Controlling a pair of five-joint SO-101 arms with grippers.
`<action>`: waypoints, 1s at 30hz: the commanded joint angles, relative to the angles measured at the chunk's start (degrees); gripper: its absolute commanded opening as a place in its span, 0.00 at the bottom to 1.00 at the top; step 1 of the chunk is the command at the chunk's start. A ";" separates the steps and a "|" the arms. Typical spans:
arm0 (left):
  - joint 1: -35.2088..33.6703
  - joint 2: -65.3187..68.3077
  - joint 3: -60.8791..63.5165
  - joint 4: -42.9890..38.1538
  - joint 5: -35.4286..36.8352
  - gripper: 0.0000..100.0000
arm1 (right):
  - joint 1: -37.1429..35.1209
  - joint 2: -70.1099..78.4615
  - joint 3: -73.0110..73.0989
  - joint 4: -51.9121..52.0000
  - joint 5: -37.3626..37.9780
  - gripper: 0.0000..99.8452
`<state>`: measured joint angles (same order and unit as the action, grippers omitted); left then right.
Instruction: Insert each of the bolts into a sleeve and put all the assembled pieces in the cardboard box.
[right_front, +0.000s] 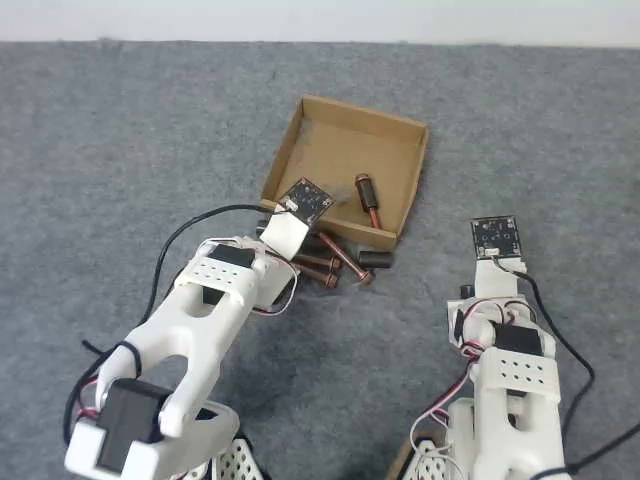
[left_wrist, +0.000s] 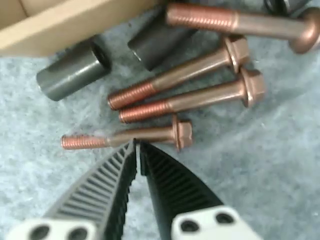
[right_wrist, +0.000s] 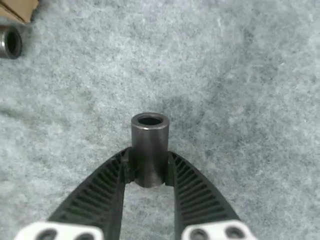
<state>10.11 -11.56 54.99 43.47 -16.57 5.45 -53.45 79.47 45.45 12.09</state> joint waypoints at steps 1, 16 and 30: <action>-0.18 -1.76 -3.47 -0.79 -4.66 0.01 | 0.57 -2.77 -0.44 -1.01 1.05 0.01; -11.43 -1.32 -17.63 18.29 -17.85 0.22 | 0.57 -2.59 -0.53 -1.10 1.05 0.01; -10.02 4.31 -18.15 10.55 -27.08 0.18 | 0.57 -2.77 -0.44 -1.10 1.05 0.01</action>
<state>-0.44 -10.77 40.13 57.45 -42.86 5.45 -54.42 79.47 45.27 12.09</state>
